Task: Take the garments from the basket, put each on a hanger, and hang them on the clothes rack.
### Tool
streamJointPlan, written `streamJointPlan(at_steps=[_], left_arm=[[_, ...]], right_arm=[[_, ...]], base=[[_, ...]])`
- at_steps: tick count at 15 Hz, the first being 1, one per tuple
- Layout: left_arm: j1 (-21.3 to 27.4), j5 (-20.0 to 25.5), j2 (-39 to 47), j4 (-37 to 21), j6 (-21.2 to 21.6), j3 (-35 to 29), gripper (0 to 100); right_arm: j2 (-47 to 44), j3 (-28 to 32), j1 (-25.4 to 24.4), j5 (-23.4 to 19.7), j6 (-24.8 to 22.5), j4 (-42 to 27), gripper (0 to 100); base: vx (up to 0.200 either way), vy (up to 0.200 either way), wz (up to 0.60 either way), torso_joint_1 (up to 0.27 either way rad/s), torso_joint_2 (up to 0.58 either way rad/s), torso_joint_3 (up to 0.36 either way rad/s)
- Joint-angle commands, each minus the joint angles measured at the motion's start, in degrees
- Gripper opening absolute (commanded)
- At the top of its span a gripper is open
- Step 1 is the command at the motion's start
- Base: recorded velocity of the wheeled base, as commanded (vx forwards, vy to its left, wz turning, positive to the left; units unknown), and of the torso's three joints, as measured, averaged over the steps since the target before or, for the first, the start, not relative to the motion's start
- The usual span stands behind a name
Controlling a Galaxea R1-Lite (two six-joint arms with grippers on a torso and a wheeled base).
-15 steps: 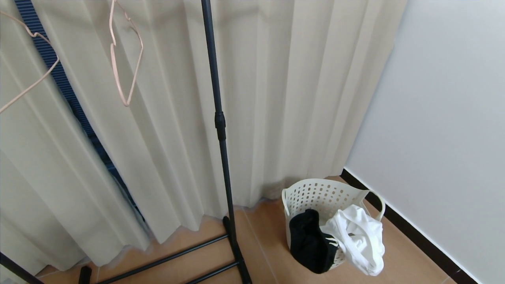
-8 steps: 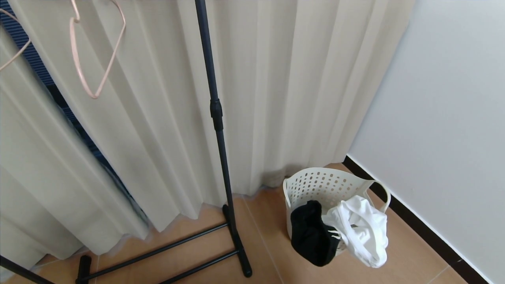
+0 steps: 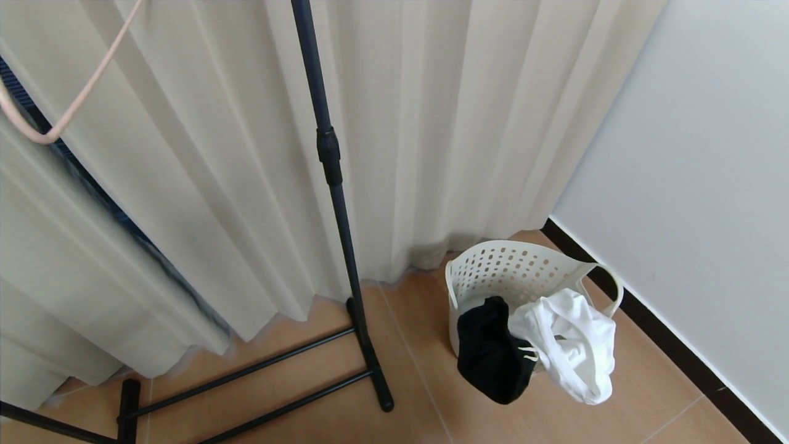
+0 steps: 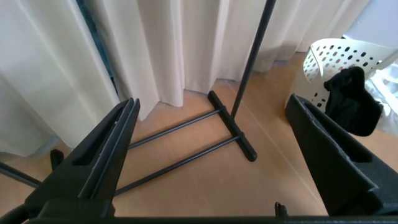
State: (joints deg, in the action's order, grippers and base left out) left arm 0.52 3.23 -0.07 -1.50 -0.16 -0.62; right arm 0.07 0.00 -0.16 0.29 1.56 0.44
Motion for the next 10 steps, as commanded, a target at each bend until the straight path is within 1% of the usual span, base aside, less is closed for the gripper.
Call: streamJointPlan(at_steps=[1,10], left_arm=[[0.0,0.02,0.07,0.01,-0.02,0.01,100],[0.0,0.02,0.07,0.01,-0.11,0.09,100]], right_arm=[[-0.07,0.0,-0.02,-0.03,0.02,0.0,100],[-0.07,0.0,-0.02,-0.12,-0.33,0.0,100]], base=[[0.0,0.0,0.0,0.002,0.01,-0.198],[0.0,0.0,0.0,0.004,0.0,-0.198]])
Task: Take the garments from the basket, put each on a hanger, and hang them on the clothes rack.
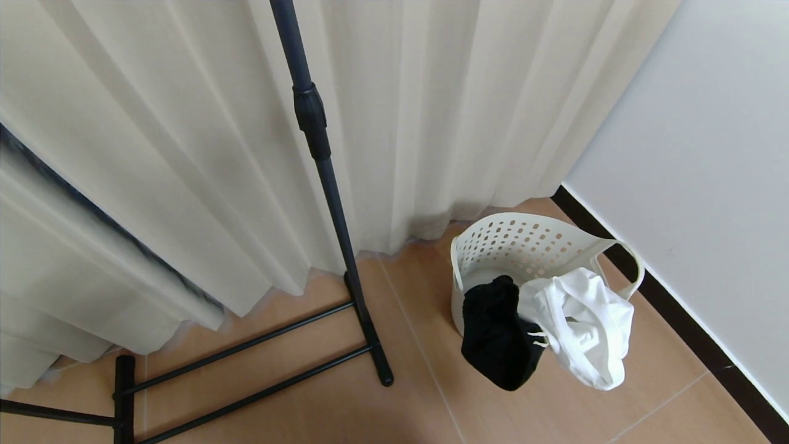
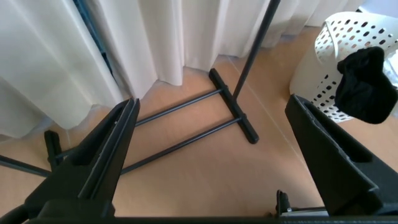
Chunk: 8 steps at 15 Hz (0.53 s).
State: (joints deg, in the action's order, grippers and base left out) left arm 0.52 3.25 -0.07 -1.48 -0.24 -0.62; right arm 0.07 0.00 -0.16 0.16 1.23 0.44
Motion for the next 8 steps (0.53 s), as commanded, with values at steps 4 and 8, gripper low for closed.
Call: streamJointPlan(at_steps=[4,8], left_arm=[[0.0,0.0,0.07,-0.02,-0.11,0.01,100],[-0.08,-0.09,0.07,-0.02,-0.2,0.01,100]], right_arm=[[-0.07,0.0,-0.02,0.02,0.0,0.0,100],[-0.07,0.0,-0.02,0.37,-0.09,-0.09,100]], base=[[0.0,0.0,0.0,0.001,0.0,-0.196],[0.0,0.0,0.0,0.001,0.0,-0.195]])
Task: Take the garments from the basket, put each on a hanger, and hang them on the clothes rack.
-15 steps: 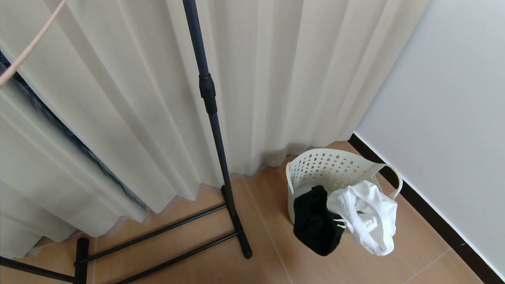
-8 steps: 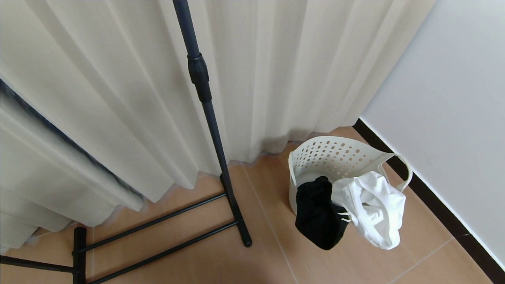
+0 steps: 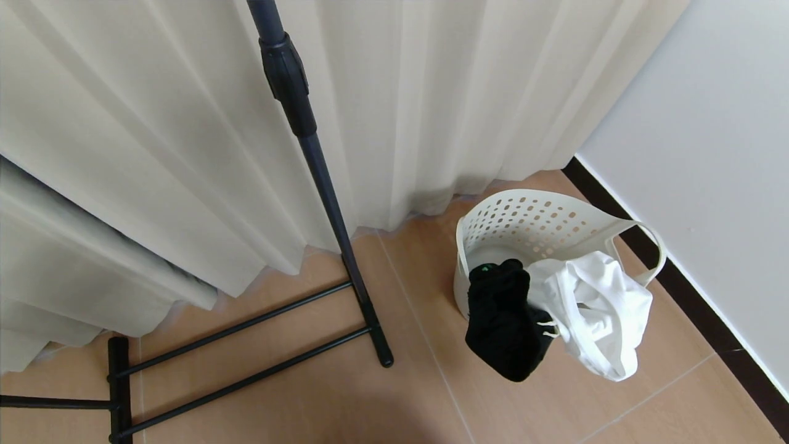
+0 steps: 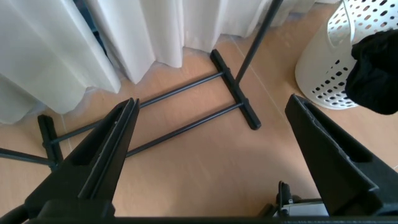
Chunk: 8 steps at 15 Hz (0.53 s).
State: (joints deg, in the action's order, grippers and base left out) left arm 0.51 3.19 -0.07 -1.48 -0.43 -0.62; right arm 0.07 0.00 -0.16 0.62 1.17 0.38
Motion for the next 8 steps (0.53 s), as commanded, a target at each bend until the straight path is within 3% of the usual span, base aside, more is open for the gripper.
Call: streamJointPlan(at_steps=[1,2,5,6,7,8], left_arm=[[0.02,-0.12,0.07,-0.02,-0.01,0.09,100],[0.02,-0.21,0.07,0.07,-0.01,0.01,100],[0.02,-0.12,0.07,-0.02,0.25,0.09,100],[0.02,-0.03,0.07,-0.02,0.25,0.09,100],[0.02,-0.03,0.07,-0.02,0.25,0.01,100],[0.02,-0.03,0.07,0.07,0.25,0.09,100]], right_arm=[[-0.07,0.0,-0.02,2.01,0.24,-0.11,100],[-0.07,0.18,-0.02,4.92,-0.03,-0.55,100],[-3.41,2.2,-1.16,4.48,-1.35,-3.45,100],[-12.2,5.71,-4.85,3.42,0.85,-2.93,100],[-15.19,6.68,-6.35,3.33,2.26,-2.84,100],[-22.75,7.29,-10.48,3.25,2.96,1.29,100]], base=[[0.0,0.0,0.0,0.012,0.0,-0.203],[0.0,0.0,0.0,0.002,0.0,-0.139],[0.0,0.0,0.0,0.002,0.0,-0.025],[0.0,0.0,0.0,0.0,0.0,0.0],[0.0,0.0,0.0,0.0,0.0,0.0],[0.0,0.0,0.0,0.0,0.0,0.0]])
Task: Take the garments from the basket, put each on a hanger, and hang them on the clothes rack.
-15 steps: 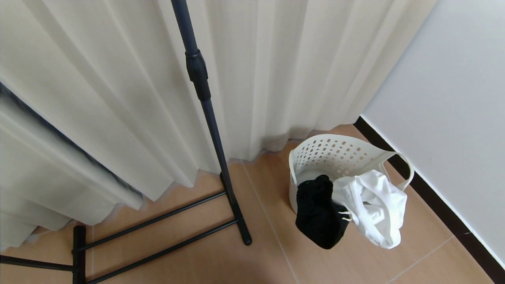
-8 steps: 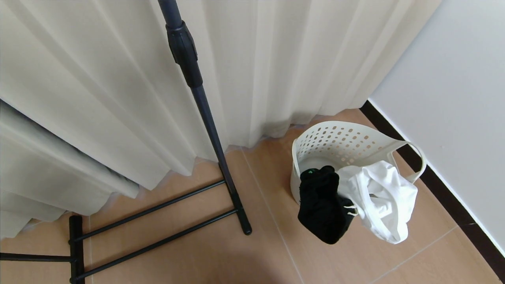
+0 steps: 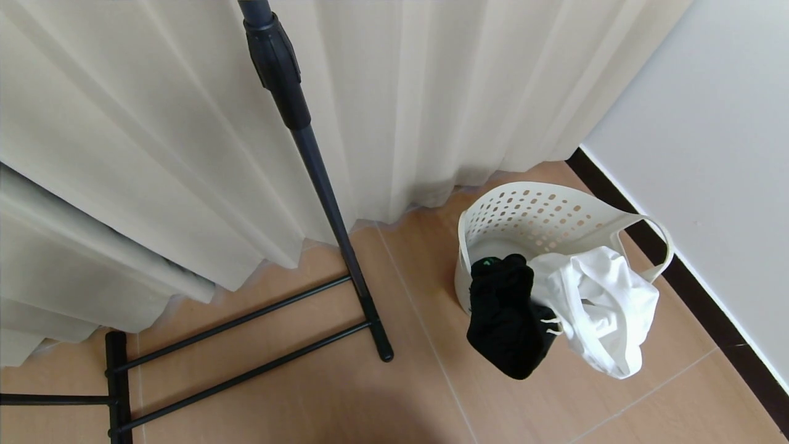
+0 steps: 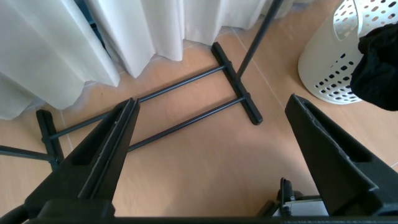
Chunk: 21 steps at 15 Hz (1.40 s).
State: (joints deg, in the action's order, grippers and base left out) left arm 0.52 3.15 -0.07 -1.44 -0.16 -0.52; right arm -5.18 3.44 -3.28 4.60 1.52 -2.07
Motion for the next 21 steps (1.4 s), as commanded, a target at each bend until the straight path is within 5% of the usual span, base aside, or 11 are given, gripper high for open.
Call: streamJointPlan(at_steps=[1,4,5,13,15,21], left_arm=[[0.0,0.02,0.07,-0.06,-0.02,0.0,100],[0.0,0.02,0.07,-0.06,-0.02,0.0,100],[0.0,0.02,0.07,-0.06,-0.02,0.0,100],[0.0,0.02,0.07,-0.06,-0.02,0.0,100],[0.0,0.02,0.07,0.03,-0.02,0.0,100],[0.0,0.02,0.07,-0.06,-0.02,0.0,100]], right_arm=[[-19.52,3.77,-8.23,-0.73,2.61,5.41,100],[-39.03,4.65,-10.17,-1.52,-0.38,17.45,100],[-44.92,6.14,-11.31,-2.84,-6.45,18.86,100],[-79.19,28.47,-14.39,-1.96,-27.98,18.77,100],[-88.07,36.82,-14.56,1.56,-34.39,18.77,100],[-102.49,50.35,-16.41,7.27,-37.56,18.77,100]], base=[[0.0,0.0,0.0,0.0,0.0,0.0],[0.0,0.0,0.0,0.0,0.0,0.0],[0.0,0.0,0.0,0.0,0.0,0.0],[0.0,0.0,0.0,0.0,0.0,0.0],[0.0,0.0,0.0,0.0,0.0,0.0],[0.0,0.0,0.0,0.0,0.0,0.0]])
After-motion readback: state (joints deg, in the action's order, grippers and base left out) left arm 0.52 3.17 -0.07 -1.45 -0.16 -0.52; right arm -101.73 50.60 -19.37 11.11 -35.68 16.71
